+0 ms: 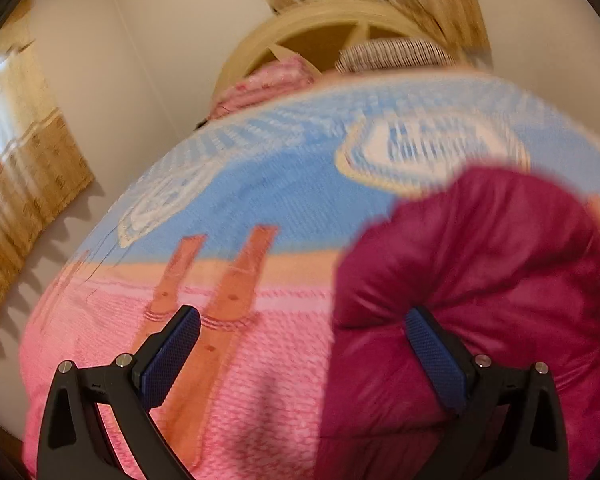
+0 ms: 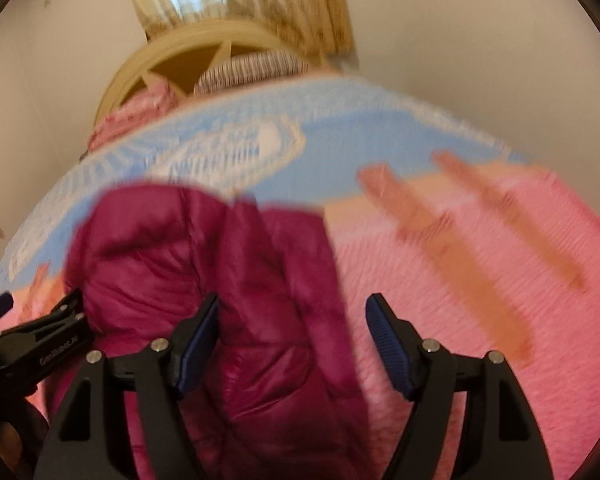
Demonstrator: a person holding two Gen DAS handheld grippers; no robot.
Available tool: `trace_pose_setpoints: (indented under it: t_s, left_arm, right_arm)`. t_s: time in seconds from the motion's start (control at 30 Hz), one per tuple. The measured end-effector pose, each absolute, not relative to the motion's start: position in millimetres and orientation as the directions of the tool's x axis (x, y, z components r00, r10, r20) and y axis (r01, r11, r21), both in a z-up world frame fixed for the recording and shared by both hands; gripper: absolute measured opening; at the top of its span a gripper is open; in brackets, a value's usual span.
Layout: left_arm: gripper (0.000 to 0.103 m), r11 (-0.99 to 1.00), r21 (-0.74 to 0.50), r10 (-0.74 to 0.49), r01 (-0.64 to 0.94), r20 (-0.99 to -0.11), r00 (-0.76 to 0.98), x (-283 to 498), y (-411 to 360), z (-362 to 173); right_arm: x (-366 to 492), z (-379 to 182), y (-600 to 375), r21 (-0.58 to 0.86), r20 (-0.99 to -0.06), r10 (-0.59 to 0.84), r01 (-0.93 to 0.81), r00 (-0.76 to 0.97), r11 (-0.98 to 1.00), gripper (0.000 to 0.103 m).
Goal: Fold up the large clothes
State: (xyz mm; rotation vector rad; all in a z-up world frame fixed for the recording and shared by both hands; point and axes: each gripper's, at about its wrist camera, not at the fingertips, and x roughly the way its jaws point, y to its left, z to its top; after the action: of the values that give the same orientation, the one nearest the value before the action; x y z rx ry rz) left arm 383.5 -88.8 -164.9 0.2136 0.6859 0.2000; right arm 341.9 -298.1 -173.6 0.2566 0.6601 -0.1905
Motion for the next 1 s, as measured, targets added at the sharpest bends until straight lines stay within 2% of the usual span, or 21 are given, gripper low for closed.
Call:
trace_pose_setpoints:
  t_s: [0.13,0.2,0.23,0.33,0.4,0.5,1.0]
  left_arm:
    - [0.102,0.966,0.181,0.257,-0.185,-0.575,0.777,379.2,-71.5,-132.3]
    - [0.102,0.968,0.188,0.249,-0.168,-0.599,0.761,382.6,-73.2,-135.2]
    - [0.102,0.962,0.214,0.266,-0.169,-0.606,0.750,384.4,-75.1,-140.6]
    - [0.102,0.945,0.280,0.315,-0.171,-0.628,0.712,388.0,-79.0,-170.3]
    - [0.102,0.944,0.288,0.315,-0.159,-0.646,0.695,389.9,-78.7,-188.8]
    - [0.102,0.948,0.276,0.302,-0.158,-0.627,0.718,389.2,-79.0,-196.6]
    - [0.102,0.943,0.295,0.311,-0.151,-0.634,0.708,397.2,-85.5,-210.9]
  right_arm:
    - [340.1,-132.0,-277.7,0.161,-0.539,-0.058,0.171,0.840,0.972,0.075]
    - [354.7,-131.2,-268.0,0.223,-0.549,0.058,0.079,0.834,0.972,0.073]
    - [363.5,-136.5,-264.5,0.249,-0.562,0.097,0.056,0.822,0.967,0.068]
    - [384.9,-165.3,-265.0,0.269,-0.619,0.120,0.066,0.776,0.961,0.064]
    - [390.9,-180.1,-273.4,0.257,-0.656,0.087,0.113,0.749,0.960,0.063]
    - [391.4,-192.9,-287.5,0.277,-0.665,0.091,0.132,0.741,0.952,0.058]
    - [398.2,-211.6,-282.6,0.198,-0.707,0.038,0.147,0.706,0.969,0.059]
